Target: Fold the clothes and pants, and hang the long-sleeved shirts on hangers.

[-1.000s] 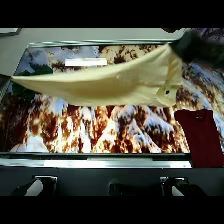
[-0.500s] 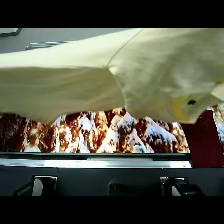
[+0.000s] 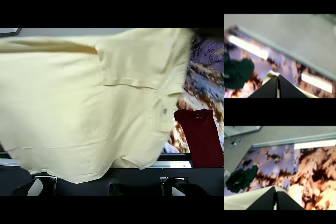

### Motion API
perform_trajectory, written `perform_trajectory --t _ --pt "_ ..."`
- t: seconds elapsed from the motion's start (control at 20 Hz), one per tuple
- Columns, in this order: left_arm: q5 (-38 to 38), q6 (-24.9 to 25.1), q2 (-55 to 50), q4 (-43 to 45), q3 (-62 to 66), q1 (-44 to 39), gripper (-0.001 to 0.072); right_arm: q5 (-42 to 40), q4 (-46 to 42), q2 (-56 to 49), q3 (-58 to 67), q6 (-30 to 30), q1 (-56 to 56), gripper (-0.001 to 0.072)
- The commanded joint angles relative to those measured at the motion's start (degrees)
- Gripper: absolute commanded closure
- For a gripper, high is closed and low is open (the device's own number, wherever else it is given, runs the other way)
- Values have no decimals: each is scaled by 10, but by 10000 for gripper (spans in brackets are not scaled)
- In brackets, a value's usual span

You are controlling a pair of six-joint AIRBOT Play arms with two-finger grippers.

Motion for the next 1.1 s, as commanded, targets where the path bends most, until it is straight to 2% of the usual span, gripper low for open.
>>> perform_trajectory --t 0.0,0.15,0.3,0.45,0.65,0.7,0.75,0.8,0.85,0.95,1.05 --pt "17 40 -185 7 0 -69 689 -13 -62 -172 0 44 50 689" --pt "59 37 -331 9 8 -90 689 -78 -122 -278 0 103 67 689" --pt "59 26 -429 7 39 -97 689 -139 -145 -344 0 160 66 689" --pt "59 27 -476 4 52 -106 689 -167 -145 -379 0 180 66 689" --pt "44 27 -494 -11 52 -111 679 -157 -143 -398 0 189 66 681" --pt "32 27 -494 -12 56 -110 612 -148 -142 -396 1 189 66 618" --pt "12 27 -494 -12 66 -107 454 -136 -138 -393 1 189 66 494" --pt "-9 27 -492 -12 79 -102 267 -121 -138 -386 1 188 66 398" --pt "-33 27 -488 -12 95 -94 124 -99 -140 -376 1 182 64 345" --pt "-88 28 -475 -5 130 -70 96 -43 -124 -346 1 140 45 286" --pt "-138 29 -451 12 145 -35 97 22 -113 -308 1 75 7 287"
